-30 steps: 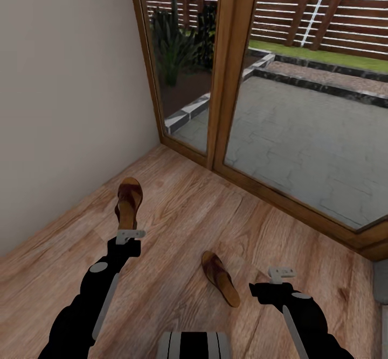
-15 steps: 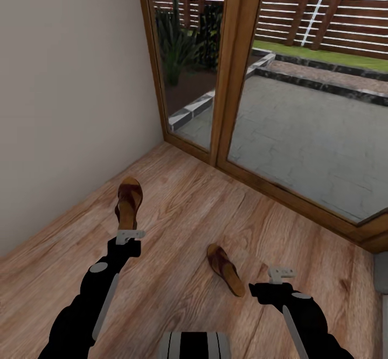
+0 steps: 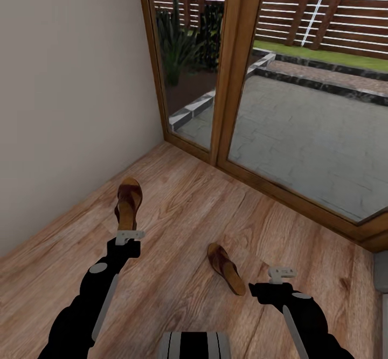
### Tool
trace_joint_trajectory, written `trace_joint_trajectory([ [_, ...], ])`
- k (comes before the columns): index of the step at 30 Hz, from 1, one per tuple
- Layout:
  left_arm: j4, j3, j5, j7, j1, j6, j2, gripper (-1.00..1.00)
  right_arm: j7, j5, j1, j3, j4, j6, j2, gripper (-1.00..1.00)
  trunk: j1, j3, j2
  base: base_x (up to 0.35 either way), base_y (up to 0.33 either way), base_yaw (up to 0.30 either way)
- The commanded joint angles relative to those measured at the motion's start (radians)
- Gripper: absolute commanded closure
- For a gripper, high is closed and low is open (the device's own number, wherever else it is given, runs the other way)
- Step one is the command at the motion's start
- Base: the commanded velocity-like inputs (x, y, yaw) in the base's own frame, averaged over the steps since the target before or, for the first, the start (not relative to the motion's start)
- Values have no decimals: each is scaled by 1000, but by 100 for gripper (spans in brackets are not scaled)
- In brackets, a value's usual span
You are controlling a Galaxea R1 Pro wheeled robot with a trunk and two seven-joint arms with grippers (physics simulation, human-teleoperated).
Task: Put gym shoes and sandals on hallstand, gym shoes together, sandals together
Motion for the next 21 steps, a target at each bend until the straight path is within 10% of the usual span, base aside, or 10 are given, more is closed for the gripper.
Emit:
trace_joint_trajectory([
  [1, -1, 0, -6, 0, 0, 5, 1, 100, 0, 1, 0, -1, -1, 5, -1, -100, 0, -1, 0, 0, 0, 0],
  [21, 1, -4, -7, 0, 0, 6, -2, 100, 1, 0, 0, 0, -1, 11, -1, -100, 0, -1, 0, -5, -75, 0],
])
